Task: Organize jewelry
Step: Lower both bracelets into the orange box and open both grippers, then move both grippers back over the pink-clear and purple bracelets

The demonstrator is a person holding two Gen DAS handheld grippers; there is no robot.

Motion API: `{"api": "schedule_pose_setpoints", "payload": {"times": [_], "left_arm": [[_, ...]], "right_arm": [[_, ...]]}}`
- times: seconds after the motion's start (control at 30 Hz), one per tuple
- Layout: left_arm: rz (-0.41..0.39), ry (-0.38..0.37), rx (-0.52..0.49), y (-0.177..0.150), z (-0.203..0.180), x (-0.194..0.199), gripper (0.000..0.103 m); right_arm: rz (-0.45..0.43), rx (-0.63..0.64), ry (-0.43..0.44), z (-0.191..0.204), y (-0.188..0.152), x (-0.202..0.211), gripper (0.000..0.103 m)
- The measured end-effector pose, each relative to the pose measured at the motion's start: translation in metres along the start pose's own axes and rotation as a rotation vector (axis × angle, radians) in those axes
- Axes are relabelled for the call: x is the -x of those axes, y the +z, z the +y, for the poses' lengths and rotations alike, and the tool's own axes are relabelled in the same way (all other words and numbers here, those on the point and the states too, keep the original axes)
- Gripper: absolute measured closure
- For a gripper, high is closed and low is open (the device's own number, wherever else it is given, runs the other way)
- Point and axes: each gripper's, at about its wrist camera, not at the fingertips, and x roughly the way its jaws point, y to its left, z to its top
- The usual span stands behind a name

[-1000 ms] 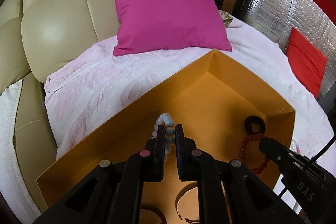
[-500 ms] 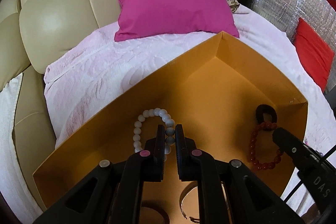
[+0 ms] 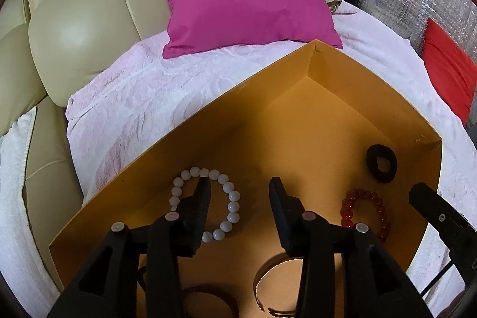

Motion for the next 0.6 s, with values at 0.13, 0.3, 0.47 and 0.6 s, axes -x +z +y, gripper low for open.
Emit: {"api": "schedule_pose_setpoints", "payload": {"times": [0.13, 0.3, 0.47, 0.6], "left_arm": [[-0.028, 0.008, -0.011, 0.002, -0.004, 0.006, 0.053], [-0.083, 0.006, -0.02, 0.004, -0.01, 0.018, 0.051], [-0.167, -0.011, -0.04, 0.005, -0.023, 0.034, 0.046], [-0.229, -0.029, -0.069, 0.003, -0.038, 0.047, 0.043]], "right_arm": [[-0.012, -0.009, 0.02, -0.007, -0.003, 0.011, 0.087], [-0.036, 0.008, 0.01, -0.014, -0.008, 0.03, 0.084], [-0.05, 0.021, -0.021, -0.032, -0.015, 0.049, 0.084], [-0.049, 0.008, -0.054, -0.054, -0.022, 0.064, 0.084]]}}
